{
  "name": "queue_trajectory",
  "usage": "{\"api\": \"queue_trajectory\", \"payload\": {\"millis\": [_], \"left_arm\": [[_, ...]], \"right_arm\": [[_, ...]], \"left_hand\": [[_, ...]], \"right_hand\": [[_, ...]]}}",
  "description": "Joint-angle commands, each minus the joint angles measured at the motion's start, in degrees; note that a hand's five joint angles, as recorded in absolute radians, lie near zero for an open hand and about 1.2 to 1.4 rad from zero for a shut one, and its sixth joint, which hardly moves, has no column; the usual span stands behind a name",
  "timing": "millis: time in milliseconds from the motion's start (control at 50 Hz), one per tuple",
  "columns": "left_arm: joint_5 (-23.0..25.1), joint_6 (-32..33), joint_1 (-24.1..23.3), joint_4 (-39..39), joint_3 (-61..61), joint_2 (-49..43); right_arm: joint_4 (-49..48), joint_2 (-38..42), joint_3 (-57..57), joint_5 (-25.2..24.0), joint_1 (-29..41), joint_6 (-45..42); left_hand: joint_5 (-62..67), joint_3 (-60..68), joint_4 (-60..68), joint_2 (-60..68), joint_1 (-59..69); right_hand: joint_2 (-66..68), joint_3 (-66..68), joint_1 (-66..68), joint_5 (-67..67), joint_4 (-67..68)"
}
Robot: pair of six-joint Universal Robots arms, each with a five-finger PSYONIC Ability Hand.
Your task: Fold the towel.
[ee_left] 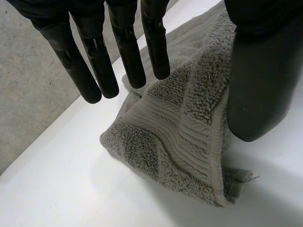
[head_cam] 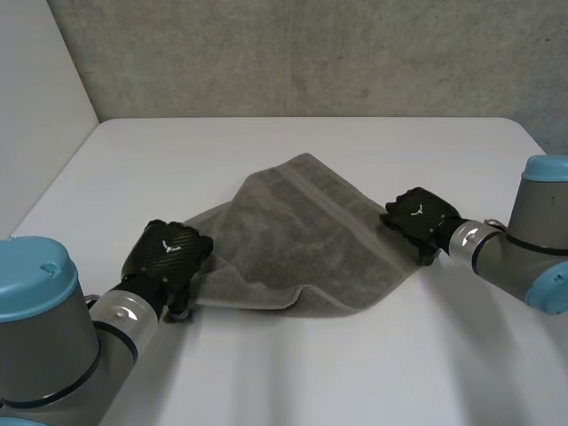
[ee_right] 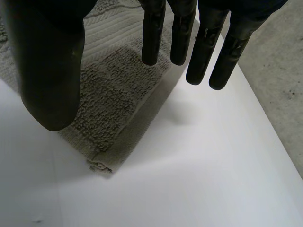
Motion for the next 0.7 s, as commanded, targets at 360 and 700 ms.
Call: {"api": "queue_trajectory", "payload": {"millis": [360, 700], "left_arm": [[0.00, 0.00, -0.13, -0.01, -0.01, 0.00], [0.09, 0.00, 0.04, -0.01, 0.08, 0.00]], "right_arm": [[0.37, 0.51, 0.23, -0.23, 0.61, -0.29], [-0.59, 2.53, -0.91, 0.30, 0.79, 0.94]], "left_hand": [[-14.26, -4.15, -4.01, -4.12, -4.04], [-14.26, -4.15, -4.01, -4.12, -4.04]], "right_hand": [[-1.67, -2.00, -1.87, -0.05, -1.64], [-0.67, -0.99, -0.87, 0.96, -0.63]]}}
